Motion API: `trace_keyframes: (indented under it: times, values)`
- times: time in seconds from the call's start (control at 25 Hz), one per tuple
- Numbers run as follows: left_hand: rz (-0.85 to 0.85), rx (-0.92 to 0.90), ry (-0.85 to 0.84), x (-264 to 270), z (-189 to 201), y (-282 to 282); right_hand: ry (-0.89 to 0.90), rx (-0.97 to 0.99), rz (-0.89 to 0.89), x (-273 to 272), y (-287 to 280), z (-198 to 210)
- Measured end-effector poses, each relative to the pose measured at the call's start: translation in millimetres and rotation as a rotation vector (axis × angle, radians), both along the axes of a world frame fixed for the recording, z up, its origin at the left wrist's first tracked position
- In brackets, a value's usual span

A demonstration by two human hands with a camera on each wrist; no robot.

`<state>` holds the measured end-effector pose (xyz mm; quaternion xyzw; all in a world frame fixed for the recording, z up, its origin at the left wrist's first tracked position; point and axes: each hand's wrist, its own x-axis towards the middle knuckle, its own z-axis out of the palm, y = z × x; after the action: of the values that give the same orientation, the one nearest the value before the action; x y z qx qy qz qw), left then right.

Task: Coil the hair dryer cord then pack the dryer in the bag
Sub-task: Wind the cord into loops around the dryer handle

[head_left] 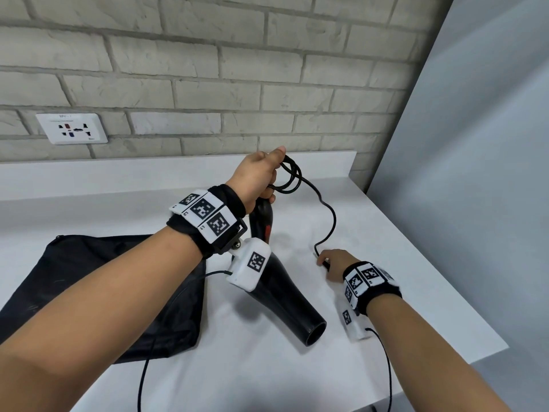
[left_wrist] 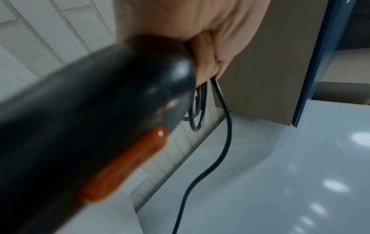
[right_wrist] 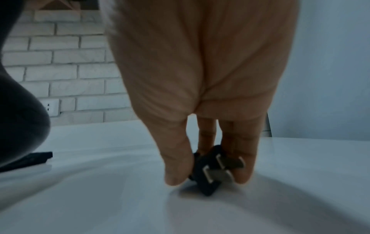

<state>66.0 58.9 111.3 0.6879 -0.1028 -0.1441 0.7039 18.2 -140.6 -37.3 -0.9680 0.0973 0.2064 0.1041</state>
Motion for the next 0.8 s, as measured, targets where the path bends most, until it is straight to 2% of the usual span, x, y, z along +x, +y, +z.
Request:
trace_keyframes:
  times: [0.08, 0.16, 0.28, 0.44, 0.52, 0.56, 0.64, 0.8]
  values:
    - [-0.001, -0.010, 0.005, 0, 1, 2, -0.038, 0.019, -0.032, -1, -3, -3]
    - [-0.012, -0.015, 0.008, 1, 2, 4, -0.180, 0.112, -0.133, 0, -7, -3]
    - [-0.025, -0.019, 0.016, 2, 3, 3, -0.495, 0.455, -0.273, 12, -7, 19]
    - [-0.028, -0.030, 0.035, 1, 3, -3, -0.947, 0.880, -0.235, 14, 18, 84]
    - [-0.030, -0.039, 0.042, 1, 1, -6, -1.094, 1.122, -0.173, 6, 34, 115]
    - [-0.031, -0.042, 0.044, 1, 1, -7, -1.146, 1.181, -0.126, 3, 40, 127]
    - [-0.025, -0.034, 0.041, 1, -1, -10, -1.189, 1.174, -0.073, -1, 49, 141]
    - [-0.032, -0.012, 0.016, 0, -3, -13, -1.139, 1.100, -0.060, 1, 60, 137]
